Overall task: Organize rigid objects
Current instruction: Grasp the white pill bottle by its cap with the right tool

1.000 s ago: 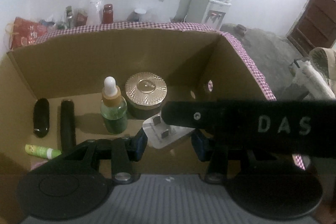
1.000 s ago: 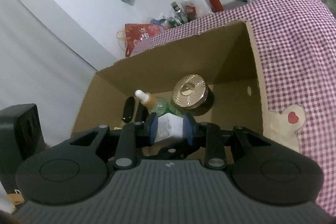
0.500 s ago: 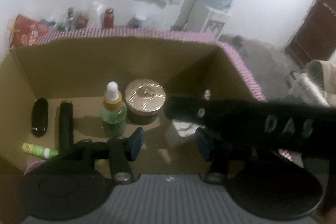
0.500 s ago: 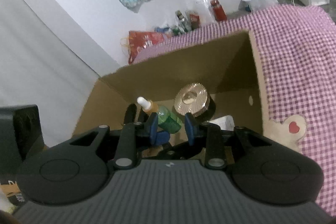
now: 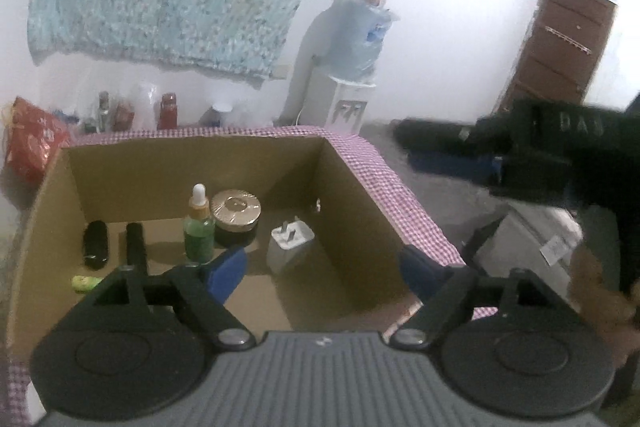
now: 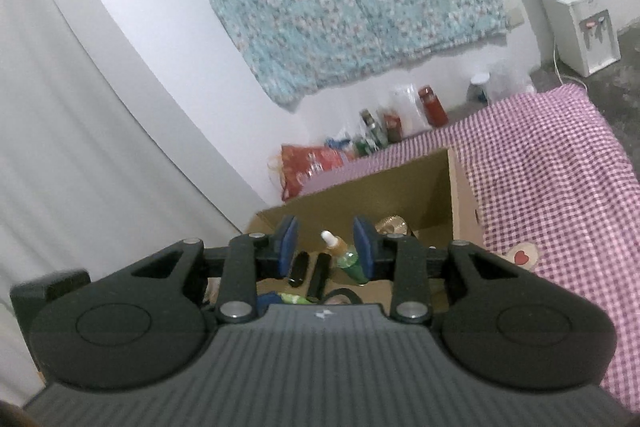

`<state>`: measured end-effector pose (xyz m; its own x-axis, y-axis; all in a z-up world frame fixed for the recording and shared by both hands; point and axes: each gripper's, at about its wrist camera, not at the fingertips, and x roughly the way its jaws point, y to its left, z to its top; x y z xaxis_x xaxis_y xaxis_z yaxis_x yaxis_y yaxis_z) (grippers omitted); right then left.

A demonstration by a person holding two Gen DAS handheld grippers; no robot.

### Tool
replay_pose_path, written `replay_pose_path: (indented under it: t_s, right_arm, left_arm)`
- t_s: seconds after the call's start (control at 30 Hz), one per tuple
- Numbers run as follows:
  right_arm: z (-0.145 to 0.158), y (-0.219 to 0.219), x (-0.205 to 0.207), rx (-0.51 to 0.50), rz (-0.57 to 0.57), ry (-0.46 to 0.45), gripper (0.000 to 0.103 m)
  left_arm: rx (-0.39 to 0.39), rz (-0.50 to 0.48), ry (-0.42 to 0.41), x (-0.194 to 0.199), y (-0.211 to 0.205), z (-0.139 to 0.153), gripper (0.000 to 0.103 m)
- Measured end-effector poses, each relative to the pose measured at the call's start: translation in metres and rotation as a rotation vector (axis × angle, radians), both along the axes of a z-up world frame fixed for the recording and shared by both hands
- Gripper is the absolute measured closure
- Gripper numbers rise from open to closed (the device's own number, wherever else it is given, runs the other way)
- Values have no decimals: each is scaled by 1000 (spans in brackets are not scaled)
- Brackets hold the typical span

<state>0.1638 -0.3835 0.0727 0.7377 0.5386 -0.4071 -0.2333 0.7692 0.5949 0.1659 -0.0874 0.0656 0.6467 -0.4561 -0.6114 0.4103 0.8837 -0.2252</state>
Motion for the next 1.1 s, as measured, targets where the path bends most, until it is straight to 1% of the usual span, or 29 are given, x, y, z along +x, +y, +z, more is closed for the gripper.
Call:
replay_pose_path:
  t_s: [0.1, 0.2, 0.3, 0.43, 0.57, 0.67, 0.73, 0.9, 1.03, 1.1]
  right_arm:
    - [8, -5, -20, 25, -4, -15, 71]
    - [11, -1, -37, 43, 9, -14, 69]
    - [6, 5, -52, 64, 23, 0, 65]
    - [-4, 21, -69, 105, 53, 29, 63]
    - [-16, 46, -86, 128, 99, 65, 62]
    - [-24, 68, -89, 135, 142, 106, 60]
    - [-30, 87, -90, 116, 173, 136, 58]
    - [-38, 131, -80, 71, 241, 191, 56]
    - [-45, 160, -70, 47, 255, 217, 56]
    - [-50, 172, -62, 45, 258, 234, 56]
  left_arm:
    - [0, -8, -20, -25, 10, 1, 15]
    - [1, -21, -42, -45, 22, 2, 11]
    - [17, -13, -78, -65, 37, 4, 10]
    - [25, 28, -125, -86, 62, 6, 9]
    - [24, 101, -142, -101, 90, 3, 8]
    - [7, 151, -138, -107, 109, -5, 6]
    - [4, 173, -135, -108, 118, -11, 6]
    - [46, 230, -125, -101, 133, -26, 6]
    - [76, 284, -118, -86, 144, -38, 7]
    - [89, 294, -104, -78, 147, -45, 7]
